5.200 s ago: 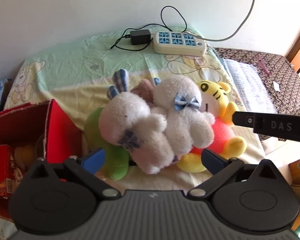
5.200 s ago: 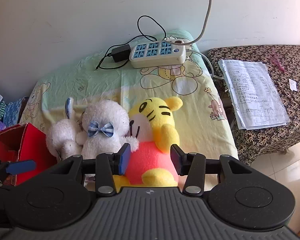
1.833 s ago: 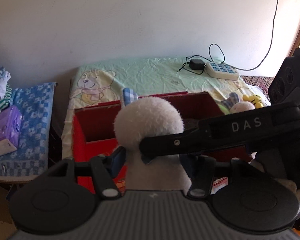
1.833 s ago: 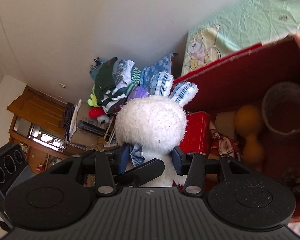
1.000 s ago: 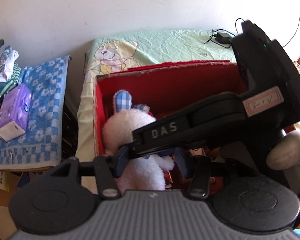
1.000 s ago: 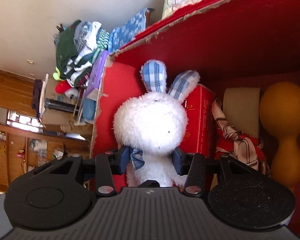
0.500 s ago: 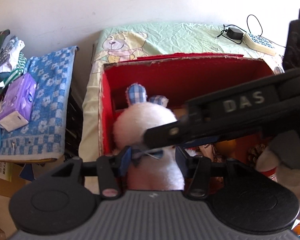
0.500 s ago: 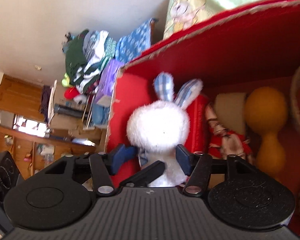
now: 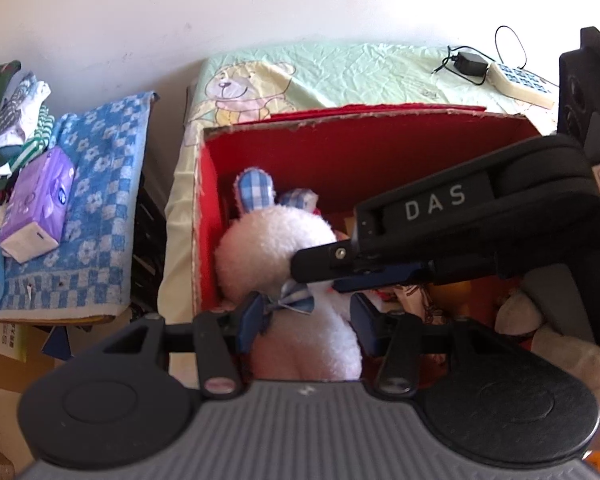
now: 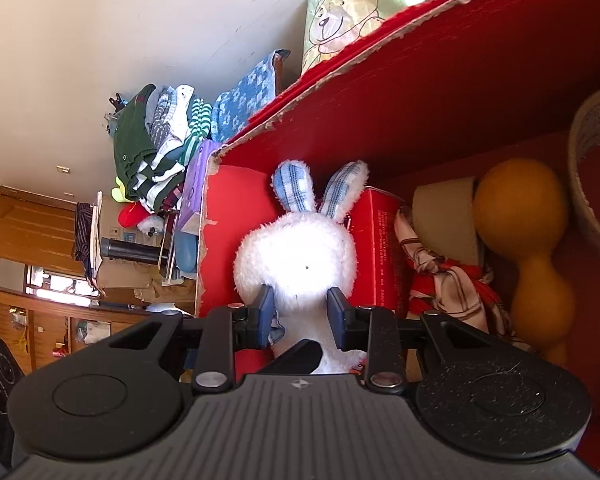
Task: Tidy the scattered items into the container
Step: 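Lower the white bunny into the red box and open both grippers, then withdraw both grippers from the box toward the yellow tiger plush, then grasp the yellow-and-pink tiger plush with the right gripper while the left gripper grasps it, then lift and carry the tiger plush with both grippers over the red box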
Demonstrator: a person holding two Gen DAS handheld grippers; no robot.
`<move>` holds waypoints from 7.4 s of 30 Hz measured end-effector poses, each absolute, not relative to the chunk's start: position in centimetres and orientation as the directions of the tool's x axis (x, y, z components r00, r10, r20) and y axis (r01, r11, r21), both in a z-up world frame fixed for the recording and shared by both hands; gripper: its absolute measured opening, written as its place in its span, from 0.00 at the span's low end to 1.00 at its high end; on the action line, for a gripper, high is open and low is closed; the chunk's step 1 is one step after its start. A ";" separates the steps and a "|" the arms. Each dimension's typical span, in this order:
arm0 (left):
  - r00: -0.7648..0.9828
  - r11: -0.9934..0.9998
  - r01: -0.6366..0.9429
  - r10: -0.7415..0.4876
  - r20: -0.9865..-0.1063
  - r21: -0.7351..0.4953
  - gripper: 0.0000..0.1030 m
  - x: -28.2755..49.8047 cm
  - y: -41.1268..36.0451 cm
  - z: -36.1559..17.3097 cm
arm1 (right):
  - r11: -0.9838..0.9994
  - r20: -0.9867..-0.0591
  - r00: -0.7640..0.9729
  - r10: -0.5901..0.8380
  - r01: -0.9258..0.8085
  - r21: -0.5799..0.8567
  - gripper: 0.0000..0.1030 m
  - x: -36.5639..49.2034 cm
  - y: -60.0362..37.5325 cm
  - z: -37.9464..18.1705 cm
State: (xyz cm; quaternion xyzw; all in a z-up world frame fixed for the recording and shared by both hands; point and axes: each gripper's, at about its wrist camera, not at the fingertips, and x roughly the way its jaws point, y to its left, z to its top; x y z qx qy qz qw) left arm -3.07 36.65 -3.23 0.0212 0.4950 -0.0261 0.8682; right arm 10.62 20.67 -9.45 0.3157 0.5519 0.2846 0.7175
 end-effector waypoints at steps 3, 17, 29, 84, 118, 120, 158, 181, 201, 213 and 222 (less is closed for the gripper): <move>0.507 0.997 0.067 -0.011 -0.862 0.026 0.50 -2.8 36.6 -3.3 | 0.641 -0.614 0.228 0.756 -0.069 0.764 0.31 10.8 21.0 -9.5; 0.515 0.995 0.076 0.021 -0.857 0.070 0.52 -2.1 36.0 -3.8 | 0.652 -0.619 0.238 0.748 -0.091 0.753 0.38 10.7 20.5 -9.3; 0.528 0.993 0.083 0.032 -0.849 0.089 0.53 -2.4 35.8 -3.9 | 0.684 -0.637 0.290 0.714 -0.095 0.723 0.39 10.0 20.0 -8.4; 0.533 0.986 -0.020 0.151 -0.833 0.166 0.61 -5.6 32.2 -1.7 | 0.836 -0.691 0.494 0.528 -0.158 0.526 0.39 2.1 16.0 -4.0; 0.498 0.989 -0.038 0.143 -0.855 0.143 0.64 -5.4 27.0 -1.4 | 0.783 -0.630 0.499 0.595 -0.183 0.595 0.39 0.0 8.6 -3.4; 0.497 0.993 -0.018 0.113 -0.860 0.120 0.64 -5.6 27.5 -1.3 | 0.778 -0.622 0.510 0.594 -0.169 0.605 0.39 -0.3 8.7 -3.6; 0.455 0.946 0.231 -0.311 -0.834 -0.227 0.71 0.5 -4.0 -2.2 | 0.754 -0.618 0.638 0.460 0.086 0.651 0.41 -1.0 -24.8 -6.7; 0.396 0.927 0.307 -0.331 -0.857 -0.216 0.95 9.4 -9.6 -7.2 | 0.672 -0.647 0.576 0.500 0.213 0.709 0.65 9.3 -29.4 -13.7; 0.335 0.941 0.255 -0.301 -0.893 -0.221 0.95 13.0 -9.0 -11.3 | 0.517 -0.504 0.488 0.713 0.120 0.848 0.54 13.5 -27.5 -16.9; 0.321 0.919 0.289 -0.358 -0.877 -0.270 0.85 8.6 -9.3 -8.7 | 0.567 -0.520 0.490 0.700 0.061 0.821 0.50 9.1 -27.9 -13.2; 0.324 0.907 0.315 -0.379 -0.867 -0.278 0.85 3.2 -8.4 -6.7 | 0.576 -0.521 0.478 0.707 0.037 0.817 0.50 4.3 -26.7 -11.6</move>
